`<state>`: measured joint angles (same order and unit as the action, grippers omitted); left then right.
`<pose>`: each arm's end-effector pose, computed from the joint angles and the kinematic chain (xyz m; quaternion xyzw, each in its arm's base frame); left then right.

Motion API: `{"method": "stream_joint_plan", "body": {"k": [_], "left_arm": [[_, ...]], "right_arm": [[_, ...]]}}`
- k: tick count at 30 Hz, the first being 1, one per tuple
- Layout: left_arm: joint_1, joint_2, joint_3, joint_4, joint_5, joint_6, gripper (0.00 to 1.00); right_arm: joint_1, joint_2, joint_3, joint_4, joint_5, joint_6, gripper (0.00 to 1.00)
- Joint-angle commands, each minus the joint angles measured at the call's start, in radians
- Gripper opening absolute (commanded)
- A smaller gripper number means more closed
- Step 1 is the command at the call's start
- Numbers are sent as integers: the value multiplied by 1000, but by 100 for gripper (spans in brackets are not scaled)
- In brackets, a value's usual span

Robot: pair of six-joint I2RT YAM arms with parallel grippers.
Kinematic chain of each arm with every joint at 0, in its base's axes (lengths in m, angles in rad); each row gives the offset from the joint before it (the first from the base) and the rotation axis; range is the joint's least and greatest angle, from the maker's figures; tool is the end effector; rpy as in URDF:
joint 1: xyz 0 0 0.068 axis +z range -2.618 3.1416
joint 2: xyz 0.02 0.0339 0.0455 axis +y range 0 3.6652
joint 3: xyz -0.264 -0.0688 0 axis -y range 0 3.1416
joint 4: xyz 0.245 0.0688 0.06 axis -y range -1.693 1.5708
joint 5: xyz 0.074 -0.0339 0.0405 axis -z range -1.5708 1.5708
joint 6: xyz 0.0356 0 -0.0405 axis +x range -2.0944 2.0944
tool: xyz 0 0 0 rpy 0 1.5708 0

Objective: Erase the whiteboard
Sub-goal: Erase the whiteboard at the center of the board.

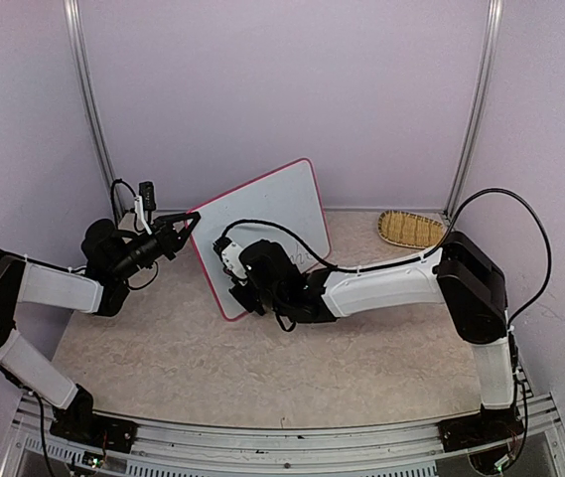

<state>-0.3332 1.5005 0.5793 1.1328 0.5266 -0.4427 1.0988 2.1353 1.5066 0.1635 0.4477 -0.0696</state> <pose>0.2775 -0.1150 0.2400 0.1689 0.6170 -0.4355 0.6333 0.2363 0.4290 0.1934 -0.3604 0.7565 0.0875 0.5386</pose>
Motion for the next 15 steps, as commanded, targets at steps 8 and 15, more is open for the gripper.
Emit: {"method": "stream_joint_plan", "body": {"k": [8, 15], "left_arm": [[-33, 14, -7, -88, 126, 26, 0], [-32, 15, -4, -95, 119, 29, 0]], "right_arm": [[-2, 2, 151, 80, 0, -60, 17], [6, 17, 100, 74, -7, -36, 17]]}}
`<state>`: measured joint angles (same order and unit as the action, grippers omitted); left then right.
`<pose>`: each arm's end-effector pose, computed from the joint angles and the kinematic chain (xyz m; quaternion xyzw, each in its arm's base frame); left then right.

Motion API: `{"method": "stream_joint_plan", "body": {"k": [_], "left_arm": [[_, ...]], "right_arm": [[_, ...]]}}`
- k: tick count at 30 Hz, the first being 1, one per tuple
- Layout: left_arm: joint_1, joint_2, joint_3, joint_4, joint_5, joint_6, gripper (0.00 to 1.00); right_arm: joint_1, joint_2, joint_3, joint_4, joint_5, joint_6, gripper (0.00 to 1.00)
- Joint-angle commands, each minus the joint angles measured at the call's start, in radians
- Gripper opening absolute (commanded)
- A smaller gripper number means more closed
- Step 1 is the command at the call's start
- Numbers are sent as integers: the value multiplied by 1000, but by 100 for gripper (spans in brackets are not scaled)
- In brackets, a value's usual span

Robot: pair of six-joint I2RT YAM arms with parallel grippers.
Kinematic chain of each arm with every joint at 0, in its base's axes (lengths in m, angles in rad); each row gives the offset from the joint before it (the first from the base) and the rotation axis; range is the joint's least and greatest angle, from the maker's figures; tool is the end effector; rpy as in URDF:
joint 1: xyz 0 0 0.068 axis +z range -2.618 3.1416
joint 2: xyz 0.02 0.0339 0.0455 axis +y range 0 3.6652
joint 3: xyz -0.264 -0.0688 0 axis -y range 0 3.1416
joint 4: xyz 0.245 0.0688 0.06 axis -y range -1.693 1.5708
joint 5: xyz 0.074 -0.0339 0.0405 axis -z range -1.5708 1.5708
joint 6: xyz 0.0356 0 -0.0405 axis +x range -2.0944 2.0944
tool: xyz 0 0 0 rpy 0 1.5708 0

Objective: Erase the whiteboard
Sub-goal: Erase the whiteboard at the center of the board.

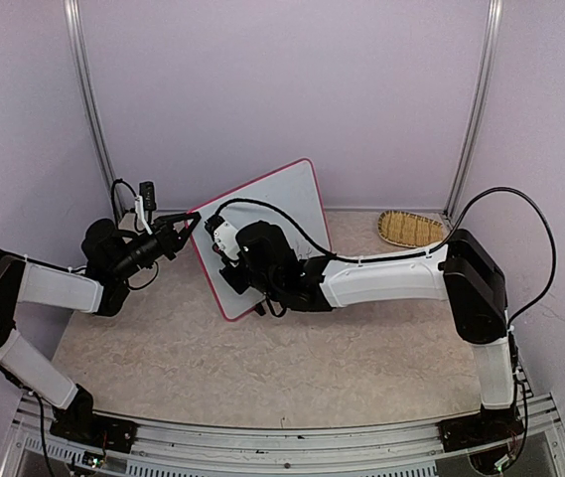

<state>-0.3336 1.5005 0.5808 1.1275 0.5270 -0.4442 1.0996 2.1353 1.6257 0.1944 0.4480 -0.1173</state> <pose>0.2778 -0.1152 0.2399 0.1684 0.6185 -0.4361 0.6316 0.2431 0.4432 0.2365 -0.3440 0.7221 0.1116 0.5898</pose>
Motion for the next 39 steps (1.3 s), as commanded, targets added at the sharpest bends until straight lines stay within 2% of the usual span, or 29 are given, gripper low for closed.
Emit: {"method": "stream_joint_plan", "body": {"k": [1, 10, 20, 39], "left_arm": [[-32, 15, -4, -94, 116, 32, 0], [-33, 20, -1, -101, 104, 33, 0], [-33, 13, -4, -107, 96, 35, 0], [-33, 16, 5, -136, 75, 44, 0]], "right_arm": [[6, 18, -38, 44, -6, 21, 17], [20, 17, -199, 62, 10, 85, 17], [38, 13, -272, 71, 46, 95, 17], [57, 34, -55, 130, 119, -78, 17]]}}
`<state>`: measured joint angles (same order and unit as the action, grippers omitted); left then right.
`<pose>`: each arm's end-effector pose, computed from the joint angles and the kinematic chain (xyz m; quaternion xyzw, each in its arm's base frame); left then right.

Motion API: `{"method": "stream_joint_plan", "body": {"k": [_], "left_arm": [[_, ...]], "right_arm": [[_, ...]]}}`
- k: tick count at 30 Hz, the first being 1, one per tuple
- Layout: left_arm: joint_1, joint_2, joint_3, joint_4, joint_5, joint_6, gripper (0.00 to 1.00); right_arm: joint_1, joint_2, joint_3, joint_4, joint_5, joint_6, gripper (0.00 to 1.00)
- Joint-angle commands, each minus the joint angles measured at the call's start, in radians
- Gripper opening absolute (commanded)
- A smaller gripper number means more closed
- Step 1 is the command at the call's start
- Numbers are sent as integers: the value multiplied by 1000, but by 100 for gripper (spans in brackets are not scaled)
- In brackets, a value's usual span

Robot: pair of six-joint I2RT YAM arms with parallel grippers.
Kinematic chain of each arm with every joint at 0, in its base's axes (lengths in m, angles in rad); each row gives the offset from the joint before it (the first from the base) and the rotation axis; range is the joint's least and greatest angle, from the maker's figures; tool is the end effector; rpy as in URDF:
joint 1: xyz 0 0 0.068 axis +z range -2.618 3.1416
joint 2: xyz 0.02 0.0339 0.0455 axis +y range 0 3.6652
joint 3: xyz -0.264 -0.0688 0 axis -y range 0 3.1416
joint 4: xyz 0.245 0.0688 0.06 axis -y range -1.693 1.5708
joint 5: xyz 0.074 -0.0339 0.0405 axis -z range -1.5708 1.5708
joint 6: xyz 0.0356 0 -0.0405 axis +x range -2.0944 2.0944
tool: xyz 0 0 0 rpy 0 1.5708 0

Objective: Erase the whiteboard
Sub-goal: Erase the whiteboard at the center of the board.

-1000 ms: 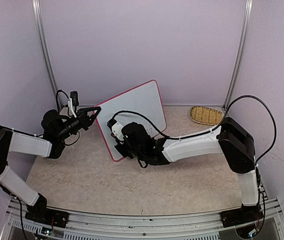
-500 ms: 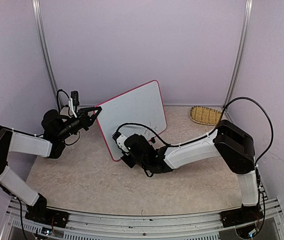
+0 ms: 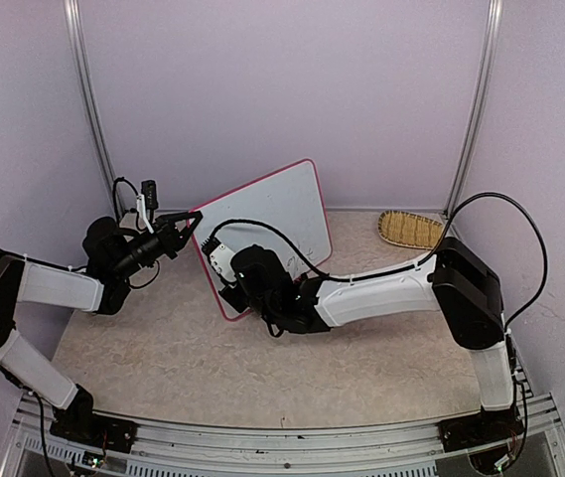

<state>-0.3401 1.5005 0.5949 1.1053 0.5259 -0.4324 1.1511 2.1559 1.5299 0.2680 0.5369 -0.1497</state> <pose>0.2793 -0.1178 0.2419 0.1728 0.6200 -0.4340 0.6304 0.2193 0.4469 0.2020 -0.3594 0.7221 0.0726 0.5867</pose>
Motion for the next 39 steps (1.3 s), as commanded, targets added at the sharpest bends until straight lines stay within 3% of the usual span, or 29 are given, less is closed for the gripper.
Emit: {"method": "stream_joint_plan", "body": {"k": [1, 7, 17, 39], "left_arm": [[-27, 15, -9, -113, 75, 32, 0], [-27, 14, -9, -116, 75, 32, 0], [-27, 20, -6, -117, 71, 29, 0], [-27, 23, -1, -128, 66, 37, 0]], "right_arm": [[6, 14, 46, 57, 31, -50, 17], [7, 54, 38, 4, 38, -40, 17], [16, 47, -114, -5, 7, 38, 17], [30, 88, 170, 33, 70, -204, 18]]}}
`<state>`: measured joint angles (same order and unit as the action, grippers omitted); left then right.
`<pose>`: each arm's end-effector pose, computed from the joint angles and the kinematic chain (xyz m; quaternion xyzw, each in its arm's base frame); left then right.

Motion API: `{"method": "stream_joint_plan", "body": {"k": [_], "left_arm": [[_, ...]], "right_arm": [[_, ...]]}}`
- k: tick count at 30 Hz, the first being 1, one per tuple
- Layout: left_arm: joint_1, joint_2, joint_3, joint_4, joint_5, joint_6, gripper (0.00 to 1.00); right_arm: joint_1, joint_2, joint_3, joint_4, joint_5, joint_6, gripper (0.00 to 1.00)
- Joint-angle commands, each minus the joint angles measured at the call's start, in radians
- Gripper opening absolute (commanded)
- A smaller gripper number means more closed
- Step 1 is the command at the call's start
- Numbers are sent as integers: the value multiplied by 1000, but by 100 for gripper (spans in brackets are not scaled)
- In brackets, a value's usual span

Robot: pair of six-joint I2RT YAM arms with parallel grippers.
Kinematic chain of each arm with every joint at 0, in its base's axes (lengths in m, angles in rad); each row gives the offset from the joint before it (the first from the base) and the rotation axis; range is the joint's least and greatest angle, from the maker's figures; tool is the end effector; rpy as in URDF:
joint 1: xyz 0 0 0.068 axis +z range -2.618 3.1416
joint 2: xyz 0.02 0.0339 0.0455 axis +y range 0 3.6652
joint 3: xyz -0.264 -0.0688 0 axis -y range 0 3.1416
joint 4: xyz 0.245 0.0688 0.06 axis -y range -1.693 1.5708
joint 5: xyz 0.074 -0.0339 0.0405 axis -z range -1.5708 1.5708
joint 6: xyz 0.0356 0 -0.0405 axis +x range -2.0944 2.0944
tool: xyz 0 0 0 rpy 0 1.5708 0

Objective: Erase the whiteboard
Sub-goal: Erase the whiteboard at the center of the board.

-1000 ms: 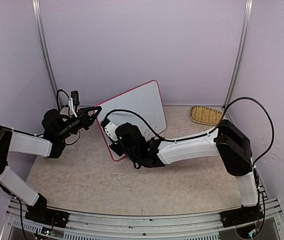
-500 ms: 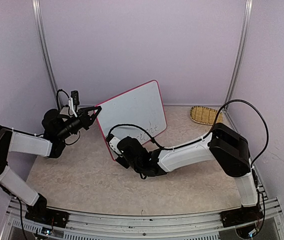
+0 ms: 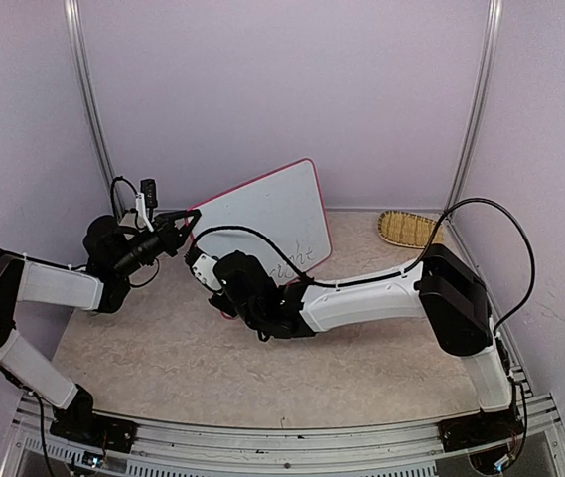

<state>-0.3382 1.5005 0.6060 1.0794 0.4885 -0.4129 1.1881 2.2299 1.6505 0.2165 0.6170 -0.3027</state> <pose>0.2824 -0.1170 0.2427 0.1628 0.6264 -0.4175 0.6378 0.2117 0.4709 0.2017 -0.4052 0.6932 0.0060 0.5960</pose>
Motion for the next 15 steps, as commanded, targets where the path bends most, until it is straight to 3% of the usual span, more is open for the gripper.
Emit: {"method": "stream_joint_plan", "body": {"k": [1, 7, 15], "left_arm": [[-28, 24, -12, -102, 104, 16, 0], [-28, 27, -11, -103, 103, 17, 0], [-27, 30, -8, -107, 104, 17, 0]], "right_arm": [[-7, 15, 54, 87, -7, -57, 18], [-8, 33, 43, 72, -10, -60, 18], [-8, 16, -125, 59, -57, 22, 17]]}}
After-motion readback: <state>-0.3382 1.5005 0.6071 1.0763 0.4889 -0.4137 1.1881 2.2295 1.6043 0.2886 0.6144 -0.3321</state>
